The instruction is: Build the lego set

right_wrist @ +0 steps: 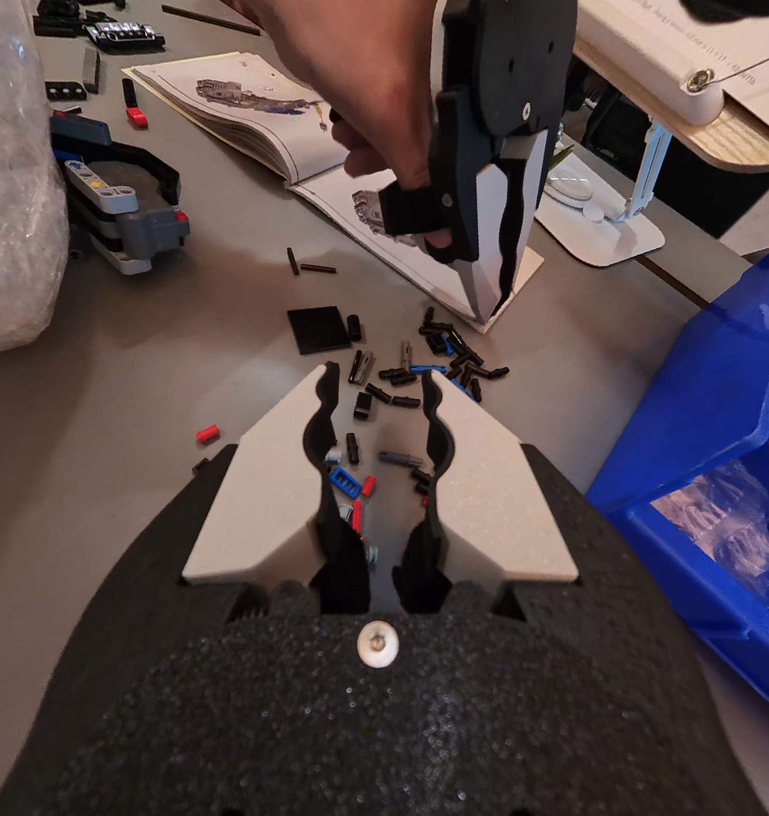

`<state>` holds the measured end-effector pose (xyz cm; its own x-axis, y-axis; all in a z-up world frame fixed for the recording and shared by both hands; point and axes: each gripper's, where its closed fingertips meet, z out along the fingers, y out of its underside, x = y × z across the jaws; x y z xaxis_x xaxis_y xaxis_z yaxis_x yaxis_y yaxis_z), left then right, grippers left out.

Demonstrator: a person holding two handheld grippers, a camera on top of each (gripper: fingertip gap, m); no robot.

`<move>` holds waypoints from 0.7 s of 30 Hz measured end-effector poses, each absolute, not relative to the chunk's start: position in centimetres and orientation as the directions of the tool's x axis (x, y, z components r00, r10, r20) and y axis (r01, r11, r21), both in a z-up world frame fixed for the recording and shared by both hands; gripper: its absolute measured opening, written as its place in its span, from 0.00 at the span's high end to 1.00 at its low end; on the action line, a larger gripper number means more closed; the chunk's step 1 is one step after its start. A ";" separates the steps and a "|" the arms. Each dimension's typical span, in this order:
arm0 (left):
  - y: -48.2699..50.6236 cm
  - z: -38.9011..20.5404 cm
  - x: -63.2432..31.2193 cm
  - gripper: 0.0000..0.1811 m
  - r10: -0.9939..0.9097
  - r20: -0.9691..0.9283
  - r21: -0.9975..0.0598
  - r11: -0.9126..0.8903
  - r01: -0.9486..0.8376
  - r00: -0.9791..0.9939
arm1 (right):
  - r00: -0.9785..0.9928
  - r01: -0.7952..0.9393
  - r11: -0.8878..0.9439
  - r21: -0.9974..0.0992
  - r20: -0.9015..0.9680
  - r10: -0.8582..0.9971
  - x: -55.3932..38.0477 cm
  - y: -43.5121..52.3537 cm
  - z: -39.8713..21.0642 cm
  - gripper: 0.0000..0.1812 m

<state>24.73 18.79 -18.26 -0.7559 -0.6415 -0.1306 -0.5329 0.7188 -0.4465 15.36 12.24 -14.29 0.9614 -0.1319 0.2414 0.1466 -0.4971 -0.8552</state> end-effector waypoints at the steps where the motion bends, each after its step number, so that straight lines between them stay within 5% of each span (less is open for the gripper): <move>1: 18.8 -18.3 24.6 1.00 -0.643 -0.114 -0.447 0.714 -0.539 -0.757 | 0.962 0.145 -0.497 -0.855 0.239 -0.131 15.3 12.3 -14.3 0.79; 21: 18.6 -18.4 24.9 0.95 -0.658 -0.116 -0.509 0.682 -0.525 -0.744 | 0.959 0.104 -0.535 -0.838 0.228 -0.170 16.5 12.2 -15.4 0.80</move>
